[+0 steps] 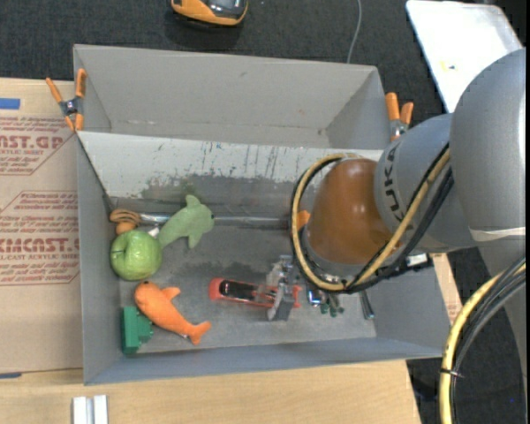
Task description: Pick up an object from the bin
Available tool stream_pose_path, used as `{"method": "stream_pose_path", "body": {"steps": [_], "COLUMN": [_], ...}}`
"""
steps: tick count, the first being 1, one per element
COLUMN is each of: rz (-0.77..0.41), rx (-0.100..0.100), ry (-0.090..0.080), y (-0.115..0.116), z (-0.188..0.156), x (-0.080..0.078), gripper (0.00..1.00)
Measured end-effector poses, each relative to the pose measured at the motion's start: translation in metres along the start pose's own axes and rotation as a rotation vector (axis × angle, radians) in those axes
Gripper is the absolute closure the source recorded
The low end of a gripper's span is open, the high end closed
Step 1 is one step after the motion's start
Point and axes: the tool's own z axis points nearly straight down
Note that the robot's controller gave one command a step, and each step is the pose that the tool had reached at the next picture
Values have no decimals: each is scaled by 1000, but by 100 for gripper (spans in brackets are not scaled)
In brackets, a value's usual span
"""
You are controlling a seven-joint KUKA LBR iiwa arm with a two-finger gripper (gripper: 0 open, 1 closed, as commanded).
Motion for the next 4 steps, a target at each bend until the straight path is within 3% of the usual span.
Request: {"method": "stream_pose_path", "body": {"steps": [1,2,3,4], "rz": [-1,-8,-226,-164], "rx": [1,-4,0,-4], "ry": [6,5,1,-3], "y": [-17,6,-5,50], "z": [-63,-105,-33,-7], "x": [-9,-4,-12,-23], "gripper": [100,100,100,100]}}
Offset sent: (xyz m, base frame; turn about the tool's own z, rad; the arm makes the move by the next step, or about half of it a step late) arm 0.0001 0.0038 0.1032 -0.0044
